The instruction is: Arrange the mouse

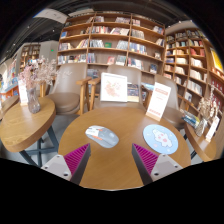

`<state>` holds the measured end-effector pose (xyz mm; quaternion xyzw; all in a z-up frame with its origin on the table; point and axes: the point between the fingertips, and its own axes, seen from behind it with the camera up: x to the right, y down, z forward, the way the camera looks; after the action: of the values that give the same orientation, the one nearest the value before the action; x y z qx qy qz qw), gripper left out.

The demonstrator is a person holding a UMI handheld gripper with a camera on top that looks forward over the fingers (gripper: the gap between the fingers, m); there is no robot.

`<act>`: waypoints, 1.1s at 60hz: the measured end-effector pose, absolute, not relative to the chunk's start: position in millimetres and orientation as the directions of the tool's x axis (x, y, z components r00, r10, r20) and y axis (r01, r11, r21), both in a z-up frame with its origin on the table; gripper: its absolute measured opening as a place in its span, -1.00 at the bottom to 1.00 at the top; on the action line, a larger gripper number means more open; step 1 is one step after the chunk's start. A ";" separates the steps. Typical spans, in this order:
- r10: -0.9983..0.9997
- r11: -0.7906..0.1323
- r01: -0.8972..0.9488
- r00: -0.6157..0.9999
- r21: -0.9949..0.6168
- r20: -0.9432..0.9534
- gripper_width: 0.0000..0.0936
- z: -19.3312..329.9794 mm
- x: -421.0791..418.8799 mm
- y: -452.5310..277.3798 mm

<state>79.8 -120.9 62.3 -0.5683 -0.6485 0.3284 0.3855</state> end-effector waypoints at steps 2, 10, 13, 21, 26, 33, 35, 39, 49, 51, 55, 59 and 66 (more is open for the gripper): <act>0.991 0.135 0.485 -0.061 -0.864 0.121 0.82 59.2 74.3 -122.5; 0.991 0.131 0.502 -0.076 -0.855 0.107 0.82 41.2 50.8 -129.7; 0.991 0.133 0.502 -0.081 -0.854 0.107 0.82 37.0 42.9 -130.9; 0.991 0.137 0.525 -0.074 -0.840 0.116 0.82 24.0 26.1 -128.7; 0.990 0.141 0.548 -0.076 -0.824 0.119 0.82 14.9 17.1 -129.5; 0.989 0.145 0.568 -0.081 -0.810 0.120 0.82 5.2 5.4 -130.7; 0.989 0.145 0.569 -0.081 -0.810 0.120 0.82 4.1 1.4 -130.5; 0.990 0.143 0.567 -0.080 -0.811 0.119 0.83 3.7 -6.8 -130.8; 0.991 0.131 0.574 -0.075 -0.808 0.107 0.82 4.4 -28.6 -129.6; 0.991 0.131 0.574 -0.072 -0.809 0.109 0.82 4.2 -33.7 -128.6; 0.992 0.126 0.574 -0.063 -0.809 0.110 0.82 3.9 -44.2 -126.4; 0.992 0.125 0.572 -0.055 -0.811 0.114 0.81 3.9 -57.4 -122.2; 0.989 0.140 0.567 -0.035 -0.812 0.146 0.82 3.7 -78.8 -109.8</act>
<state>-78.8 -109.8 3.7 -0.5895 -0.6598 0.2870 0.3672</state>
